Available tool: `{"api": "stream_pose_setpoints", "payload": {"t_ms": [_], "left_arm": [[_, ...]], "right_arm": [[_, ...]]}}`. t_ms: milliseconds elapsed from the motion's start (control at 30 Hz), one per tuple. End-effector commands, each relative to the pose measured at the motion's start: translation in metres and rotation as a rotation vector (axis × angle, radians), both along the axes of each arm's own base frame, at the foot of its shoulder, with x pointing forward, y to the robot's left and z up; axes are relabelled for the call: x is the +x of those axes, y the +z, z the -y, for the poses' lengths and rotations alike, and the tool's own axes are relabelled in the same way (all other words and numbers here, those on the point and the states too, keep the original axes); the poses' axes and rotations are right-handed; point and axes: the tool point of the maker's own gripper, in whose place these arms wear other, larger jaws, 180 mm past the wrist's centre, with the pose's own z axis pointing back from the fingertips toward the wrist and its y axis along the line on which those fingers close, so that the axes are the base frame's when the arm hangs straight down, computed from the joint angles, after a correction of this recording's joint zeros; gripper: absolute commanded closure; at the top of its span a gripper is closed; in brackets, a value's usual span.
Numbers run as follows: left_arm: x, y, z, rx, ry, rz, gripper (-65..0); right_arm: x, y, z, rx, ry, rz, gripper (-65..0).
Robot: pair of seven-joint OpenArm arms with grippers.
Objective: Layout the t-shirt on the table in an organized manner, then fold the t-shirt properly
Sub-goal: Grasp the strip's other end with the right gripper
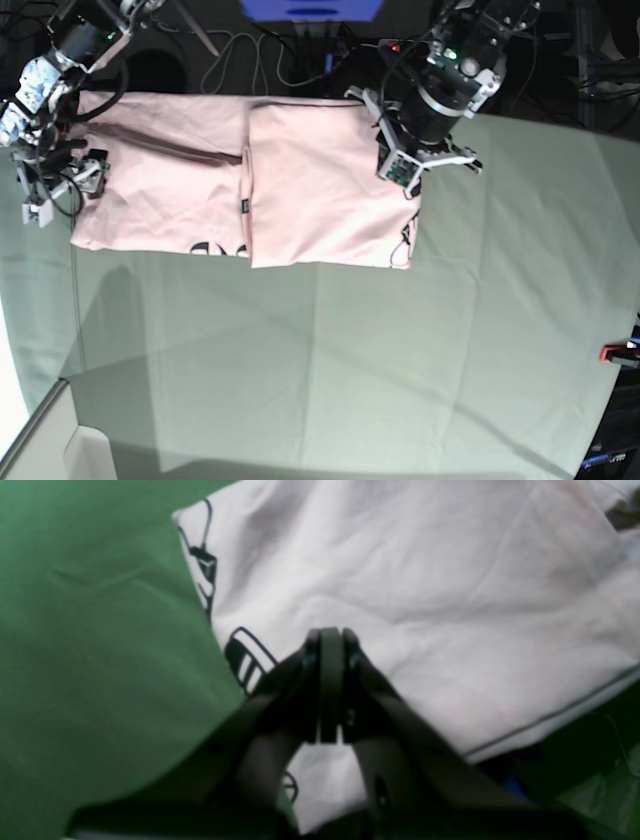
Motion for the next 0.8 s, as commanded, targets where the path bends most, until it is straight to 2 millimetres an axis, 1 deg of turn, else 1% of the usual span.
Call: {"api": "stream_pose_setpoints", "payload": {"t_ms": [0, 67, 133, 233, 400, 567, 700, 767], "left_arm": [[0.006, 0.010, 0.002, -0.016, 0.000, 0.040, 0.0], [0.006, 0.010, 0.002, -0.016, 0.000, 0.040, 0.0], [0.006, 0.010, 0.002, -0.016, 0.000, 0.041, 0.0], [0.006, 0.010, 0.002, -0.016, 0.000, 0.041, 0.0], [0.007, 0.011, 0.002, -0.016, 0.000, 0.043, 0.0], [0.007, 0.011, 0.002, -0.016, 0.000, 0.043, 0.0], [0.007, 0.011, 0.002, -0.016, 0.000, 0.043, 0.0], [0.007, 0.010, 0.002, -0.015, 0.000, 0.041, 0.0]], "right_arm": [[-0.008, -0.008, -0.010, 0.016, 0.018, -0.041, -48.3], [-0.009, -0.013, -0.023, 0.035, 0.035, -0.047, -48.1], [-0.017, -0.017, -0.025, 0.040, 0.036, -0.062, -48.1], [-0.018, -0.021, -0.037, 0.065, 0.036, -0.065, -48.0], [-0.015, -0.021, -0.038, 0.070, 0.036, -0.061, -46.5], [-0.015, -0.021, -0.039, 0.072, 0.033, -0.062, -48.4], [-0.014, -0.020, -0.038, 0.070, 0.033, -0.058, -48.0], [-0.013, -0.019, -0.038, 0.069, 0.033, -0.053, -46.2]]}}
